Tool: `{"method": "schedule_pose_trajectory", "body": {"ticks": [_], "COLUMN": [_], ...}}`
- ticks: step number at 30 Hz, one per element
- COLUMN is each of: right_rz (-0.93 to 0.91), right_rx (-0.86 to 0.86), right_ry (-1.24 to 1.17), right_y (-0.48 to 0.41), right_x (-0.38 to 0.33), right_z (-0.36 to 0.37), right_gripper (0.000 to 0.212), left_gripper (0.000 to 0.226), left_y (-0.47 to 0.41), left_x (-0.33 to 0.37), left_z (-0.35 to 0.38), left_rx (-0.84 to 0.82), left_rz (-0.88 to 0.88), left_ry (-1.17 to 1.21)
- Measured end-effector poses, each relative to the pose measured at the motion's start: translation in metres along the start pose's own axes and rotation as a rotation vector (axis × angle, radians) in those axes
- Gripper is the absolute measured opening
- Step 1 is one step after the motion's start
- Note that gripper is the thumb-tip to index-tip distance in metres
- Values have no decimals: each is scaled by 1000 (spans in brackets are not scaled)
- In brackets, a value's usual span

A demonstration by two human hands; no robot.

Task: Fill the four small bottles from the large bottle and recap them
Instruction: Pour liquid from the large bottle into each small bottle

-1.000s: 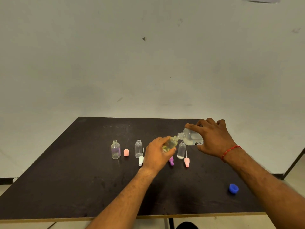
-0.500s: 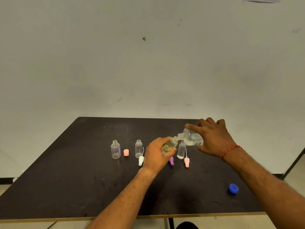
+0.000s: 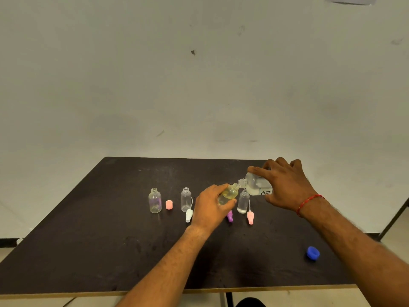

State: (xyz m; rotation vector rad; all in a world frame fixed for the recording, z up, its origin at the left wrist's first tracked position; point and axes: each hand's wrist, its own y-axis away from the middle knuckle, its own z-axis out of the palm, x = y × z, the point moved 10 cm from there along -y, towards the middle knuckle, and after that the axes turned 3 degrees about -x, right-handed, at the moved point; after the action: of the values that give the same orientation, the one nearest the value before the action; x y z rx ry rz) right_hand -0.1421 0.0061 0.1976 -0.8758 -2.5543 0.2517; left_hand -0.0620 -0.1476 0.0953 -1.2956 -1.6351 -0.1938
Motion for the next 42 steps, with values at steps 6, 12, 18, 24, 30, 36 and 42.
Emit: {"method": "schedule_pose_trajectory", "body": {"ticks": [6, 12, 18, 24, 30, 36, 42], "right_rz": [0, 4, 10, 21, 68, 201, 376], "right_rx": [-4, -13, -26, -38, -60, 11, 43], "right_ry": [13, 11, 3, -7, -142, -441, -685], "right_y": [0, 1, 3, 4, 11, 30, 53], "right_x": [0, 1, 2, 4, 3, 8, 22], "right_z": [-1, -1, 0, 6, 17, 28, 58], "right_gripper": [79, 78, 78, 79, 82, 69, 75], "left_gripper": [46, 45, 41, 35, 35, 33, 26], "left_y": [-1, -1, 0, 2, 1, -7, -11], "left_x": [-2, -1, 1, 6, 6, -21, -64], "left_z": [0, 1, 0, -1, 4, 5, 12], "left_rx": [-1, -2, -12, -7, -69, -52, -33], "left_rz": [-8, -8, 3, 26, 3, -64, -232], "left_ry": [5, 11, 10, 15, 52, 27, 7]}}
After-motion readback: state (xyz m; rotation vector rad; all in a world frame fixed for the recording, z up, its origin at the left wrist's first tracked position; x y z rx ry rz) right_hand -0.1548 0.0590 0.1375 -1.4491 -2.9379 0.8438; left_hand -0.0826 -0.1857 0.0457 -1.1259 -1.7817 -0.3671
